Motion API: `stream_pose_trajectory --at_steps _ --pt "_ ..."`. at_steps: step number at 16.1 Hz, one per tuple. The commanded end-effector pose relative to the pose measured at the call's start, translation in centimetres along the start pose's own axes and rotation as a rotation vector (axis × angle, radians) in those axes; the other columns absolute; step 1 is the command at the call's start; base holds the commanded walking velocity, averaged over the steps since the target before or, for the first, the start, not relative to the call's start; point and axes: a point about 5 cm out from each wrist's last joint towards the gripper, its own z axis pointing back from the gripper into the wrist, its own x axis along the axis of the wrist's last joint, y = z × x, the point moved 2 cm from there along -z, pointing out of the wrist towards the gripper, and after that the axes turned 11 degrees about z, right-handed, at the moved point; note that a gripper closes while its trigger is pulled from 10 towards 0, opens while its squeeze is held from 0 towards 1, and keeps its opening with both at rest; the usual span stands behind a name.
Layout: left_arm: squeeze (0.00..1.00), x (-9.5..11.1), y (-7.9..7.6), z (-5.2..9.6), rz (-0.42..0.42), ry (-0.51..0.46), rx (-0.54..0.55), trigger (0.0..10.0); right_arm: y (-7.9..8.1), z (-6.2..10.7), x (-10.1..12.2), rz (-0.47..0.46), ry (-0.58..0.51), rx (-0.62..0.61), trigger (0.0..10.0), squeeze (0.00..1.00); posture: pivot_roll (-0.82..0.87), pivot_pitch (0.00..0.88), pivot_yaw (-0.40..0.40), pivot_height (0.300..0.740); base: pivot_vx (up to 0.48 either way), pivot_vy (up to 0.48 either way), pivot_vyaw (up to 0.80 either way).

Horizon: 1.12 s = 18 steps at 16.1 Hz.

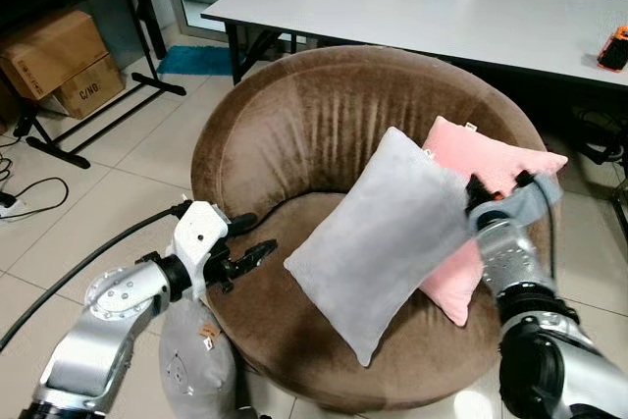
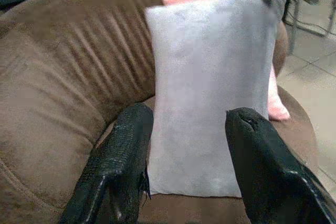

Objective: Move the pillow to the sofa from floor

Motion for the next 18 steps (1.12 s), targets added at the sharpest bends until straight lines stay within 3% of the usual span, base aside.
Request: stream_pose_trajectory --at_steps 1,2,3,4,5,9,13,18 --pt "0.0 0.2 0.4 0.3 -0.007 -0.014 0.033 10.0 0.3 -0.1 1.1 0.038 -0.041 0.025 10.0 1.0 -0.04 0.0 -0.009 0.74 0.0 0.0 0.0" --pt "0.0 0.3 0.5 0.2 -0.004 -0.04 0.091 10.0 0.5 0.5 1.6 0.105 -0.072 0.084 10.0 1.0 -0.03 0.0 -0.022 0.74 0.0 0.0 0.0" --pt "0.0 0.4 0.9 0.2 -0.012 -0.064 0.174 10.0 1.1 1.4 1.5 0.17 -0.081 0.157 10.0 0.0 -0.03 0.0 -0.023 0.74 0.0 0.0 0.0" --pt "0.0 0.3 1.5 0.3 -0.024 -0.074 0.267 10.0 1.8 2.4 1.1 0.224 -0.085 0.212 10.0 0.0 -0.03 0.0 -0.023 0.74 0.0 0.0 0.0" --pt "0.0 0.0 2.1 0.9 -0.009 -0.091 0.39 10.0 3.4 4.9 -0.8 0.324 -0.044 0.317 10.0 0.0 -0.03 0.0 -0.025 0.74 0.0 0.0 0.0" --pt "0.0 0.4 1.6 1.4 -0.002 -0.142 0.458 10.0 4.9 8.7 -4.5 0.403 0.066 0.35 10.0 0.0 -0.03 0.0 -0.033 0.74 0.0 0.0 0.0" --pt "0.0 0.4 1.3 1.5 -0.002 -0.148 0.473 10.0 5.3 9.7 -4.8 0.451 0.093 0.34 10.0 0.0 -0.03 0.0 -0.033 0.74 0.0 0.0 0.0" --pt "0.0 0.4 1.2 1.6 0.003 -0.153 0.484 10.0 5.7 9.8 -4.9 0.527 0.111 0.349 10.0 0.0 -0.02 0.0 -0.047 0.74 0.0 0.0 0.0"
